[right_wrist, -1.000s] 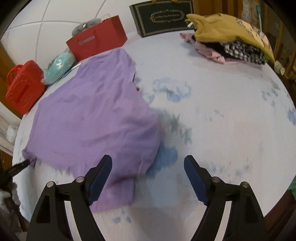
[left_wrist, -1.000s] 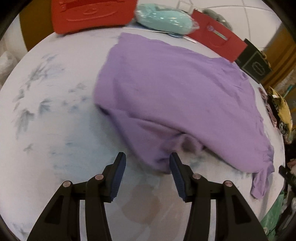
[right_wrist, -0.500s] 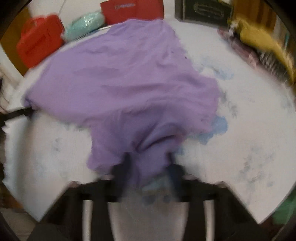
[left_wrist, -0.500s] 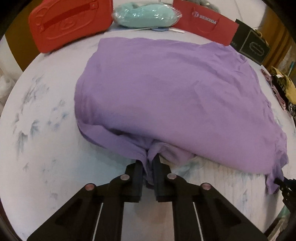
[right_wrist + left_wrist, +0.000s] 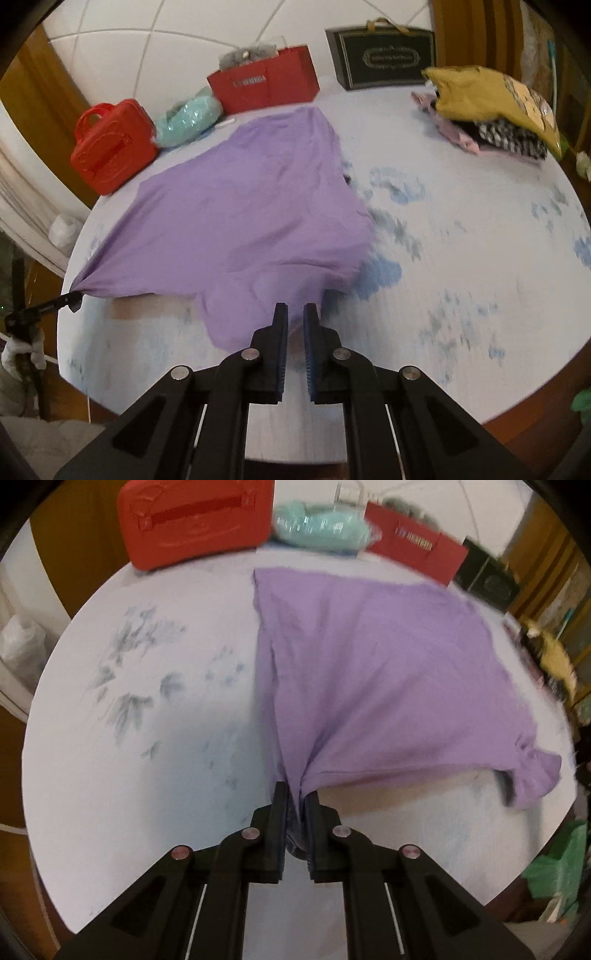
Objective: Fold clothes
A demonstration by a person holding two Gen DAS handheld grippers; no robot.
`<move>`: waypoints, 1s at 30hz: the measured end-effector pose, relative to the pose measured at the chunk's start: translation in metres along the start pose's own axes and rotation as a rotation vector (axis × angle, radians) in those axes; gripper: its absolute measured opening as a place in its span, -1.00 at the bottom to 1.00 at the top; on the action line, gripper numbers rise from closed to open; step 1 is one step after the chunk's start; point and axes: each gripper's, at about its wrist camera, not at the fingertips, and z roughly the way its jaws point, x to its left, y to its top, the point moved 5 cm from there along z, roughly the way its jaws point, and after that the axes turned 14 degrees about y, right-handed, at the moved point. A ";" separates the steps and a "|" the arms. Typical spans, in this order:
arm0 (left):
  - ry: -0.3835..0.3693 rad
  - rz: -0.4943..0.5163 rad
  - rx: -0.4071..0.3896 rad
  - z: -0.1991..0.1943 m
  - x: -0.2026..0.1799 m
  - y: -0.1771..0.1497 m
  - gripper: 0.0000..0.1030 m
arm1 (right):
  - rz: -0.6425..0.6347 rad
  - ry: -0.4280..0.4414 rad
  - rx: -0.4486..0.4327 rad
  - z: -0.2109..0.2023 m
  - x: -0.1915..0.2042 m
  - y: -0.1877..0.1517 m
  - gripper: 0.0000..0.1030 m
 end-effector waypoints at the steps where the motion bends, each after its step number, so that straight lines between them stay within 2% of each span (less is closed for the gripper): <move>1: 0.006 0.016 0.031 0.011 -0.001 -0.006 -0.83 | 0.012 -0.008 0.018 0.004 -0.006 -0.005 -0.84; 4: 0.020 0.044 0.084 0.035 -0.007 -0.023 -0.67 | 0.068 -0.010 0.046 0.017 -0.021 -0.020 -0.83; 6: -0.006 0.042 0.071 0.031 -0.009 -0.025 -0.44 | 0.082 -0.017 0.051 0.023 -0.025 -0.024 -0.75; 7: -0.016 0.044 0.053 0.026 -0.009 -0.024 -0.23 | 0.081 -0.014 0.053 0.025 -0.026 -0.025 -0.66; 8: -0.023 0.048 0.022 0.019 -0.008 -0.023 -0.08 | 0.076 -0.015 0.049 0.027 -0.027 -0.025 -0.34; 9: -0.026 0.051 0.002 0.014 -0.007 -0.022 -0.04 | 0.072 -0.018 0.048 0.029 -0.027 -0.024 -0.11; 10: -0.029 0.055 -0.024 0.007 -0.004 -0.021 0.01 | 0.067 -0.021 0.049 0.031 -0.027 -0.023 0.35; 11: -0.028 0.057 -0.037 0.004 -0.001 -0.022 0.09 | 0.065 -0.019 0.051 0.033 -0.027 -0.023 0.54; 15: 0.014 0.064 -0.026 0.013 0.011 -0.029 0.14 | 0.037 -0.013 0.071 0.048 -0.023 -0.022 0.55; 16: 0.023 0.061 -0.022 0.017 0.012 -0.032 0.14 | 0.030 -0.016 0.079 0.051 -0.023 -0.023 0.61; 20: 0.028 0.070 -0.019 0.035 0.010 -0.034 0.14 | -0.003 -0.031 0.103 0.065 -0.021 -0.024 0.73; 25: 0.037 0.073 -0.032 0.050 0.003 -0.026 0.13 | -0.050 -0.054 0.115 0.078 -0.016 -0.020 0.73; 30: 0.023 0.044 -0.014 0.059 -0.006 -0.020 0.12 | -0.079 -0.070 0.135 0.089 -0.009 -0.018 0.42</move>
